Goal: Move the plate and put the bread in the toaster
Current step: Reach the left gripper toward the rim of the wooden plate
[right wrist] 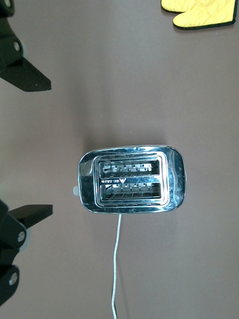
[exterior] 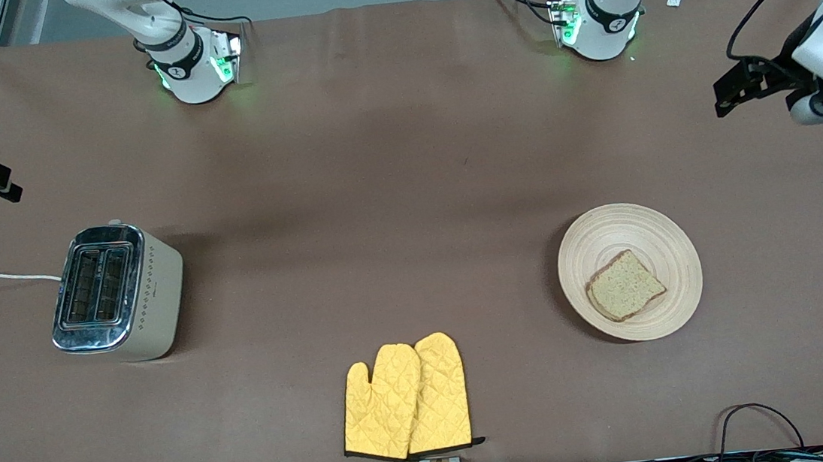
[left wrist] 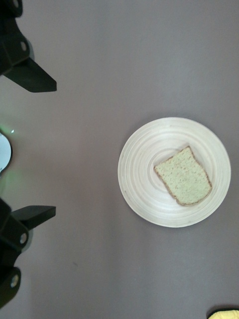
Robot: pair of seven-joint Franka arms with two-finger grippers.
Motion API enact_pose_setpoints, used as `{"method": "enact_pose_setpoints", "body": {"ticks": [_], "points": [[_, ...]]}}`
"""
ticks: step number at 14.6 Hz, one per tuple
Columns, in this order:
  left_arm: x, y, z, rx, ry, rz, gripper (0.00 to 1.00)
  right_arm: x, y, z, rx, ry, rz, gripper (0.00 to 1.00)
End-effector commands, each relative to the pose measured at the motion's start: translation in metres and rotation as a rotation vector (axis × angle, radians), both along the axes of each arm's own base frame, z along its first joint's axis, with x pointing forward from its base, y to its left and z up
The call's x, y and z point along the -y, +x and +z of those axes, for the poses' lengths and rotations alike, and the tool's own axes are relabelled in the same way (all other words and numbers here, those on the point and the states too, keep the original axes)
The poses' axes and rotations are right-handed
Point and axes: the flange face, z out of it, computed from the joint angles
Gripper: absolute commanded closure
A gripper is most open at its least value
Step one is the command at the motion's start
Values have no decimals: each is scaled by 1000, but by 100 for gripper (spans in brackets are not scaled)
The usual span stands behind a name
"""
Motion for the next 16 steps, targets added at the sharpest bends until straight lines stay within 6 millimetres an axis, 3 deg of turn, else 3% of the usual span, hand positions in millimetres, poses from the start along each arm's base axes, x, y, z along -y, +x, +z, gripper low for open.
{"method": "enact_pose_setpoints", "body": {"ticks": [1, 7, 10, 12, 16], "points": [[-36, 38, -30, 8, -140, 81, 0, 1, -9, 5, 5, 0, 4, 0], [-94, 94, -133, -8, -325, 144, 0, 1, -9, 5, 3, 0, 4, 0], [-151, 113, -208, 14, -484, 76, 0, 1, -9, 4, 2, 0, 4, 0], [-170, 120, -251, 35, -553, 52, 0, 1, -9, 5, 3, 0, 4, 0], [-211, 118, -320, 40, -675, 87, 1, 1, -9, 5, 3, 0, 4, 0]]}}
